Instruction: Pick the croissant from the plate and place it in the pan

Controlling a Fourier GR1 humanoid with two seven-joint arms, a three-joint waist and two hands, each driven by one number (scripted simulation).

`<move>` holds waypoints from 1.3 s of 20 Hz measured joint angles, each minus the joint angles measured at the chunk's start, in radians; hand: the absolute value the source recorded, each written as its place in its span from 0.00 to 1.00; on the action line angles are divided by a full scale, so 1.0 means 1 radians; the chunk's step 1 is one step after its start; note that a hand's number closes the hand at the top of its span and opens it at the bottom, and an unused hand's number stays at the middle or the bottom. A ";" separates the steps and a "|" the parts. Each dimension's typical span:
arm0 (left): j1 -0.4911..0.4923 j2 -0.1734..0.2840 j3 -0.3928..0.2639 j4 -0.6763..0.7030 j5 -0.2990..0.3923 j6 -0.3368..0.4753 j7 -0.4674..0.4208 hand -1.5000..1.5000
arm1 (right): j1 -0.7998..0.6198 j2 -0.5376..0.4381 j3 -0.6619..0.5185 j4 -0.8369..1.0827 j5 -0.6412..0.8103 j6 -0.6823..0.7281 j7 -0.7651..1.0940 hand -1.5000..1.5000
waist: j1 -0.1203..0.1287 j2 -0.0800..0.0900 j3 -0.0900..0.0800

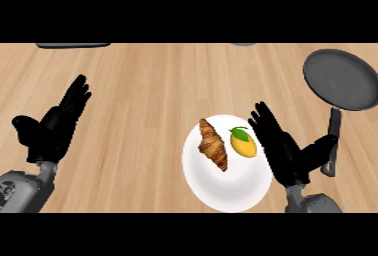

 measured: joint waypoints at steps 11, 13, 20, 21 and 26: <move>-0.004 -0.065 0.056 -0.001 0.067 0.017 0.028 0.50 | -0.313 -0.217 0.020 -0.020 0.216 0.309 -0.238 0.00 | 0.054 -0.001 -0.013; 0.009 -0.073 0.064 -0.005 0.076 0.021 0.031 0.50 | -0.293 -0.284 0.012 0.004 0.277 0.355 -0.342 0.00 | 0.045 -0.002 -0.012; 0.024 -0.093 0.081 -0.014 0.074 0.019 0.034 0.50 | -0.356 -0.438 -0.028 0.142 0.472 0.425 -0.573 0.00 | 0.038 -0.002 -0.012; 0.033 -0.097 0.082 -0.012 0.073 0.015 0.031 0.50 | -0.370 -0.440 -0.019 0.138 0.500 0.425 -0.579 0.00 | 0.037 -0.003 -0.013; 0.026 -0.111 0.096 -0.018 0.058 0.014 0.047 0.50 | -0.479 -0.443 0.017 0.124 0.599 0.480 -0.523 0.00 | 0.034 -0.005 -0.014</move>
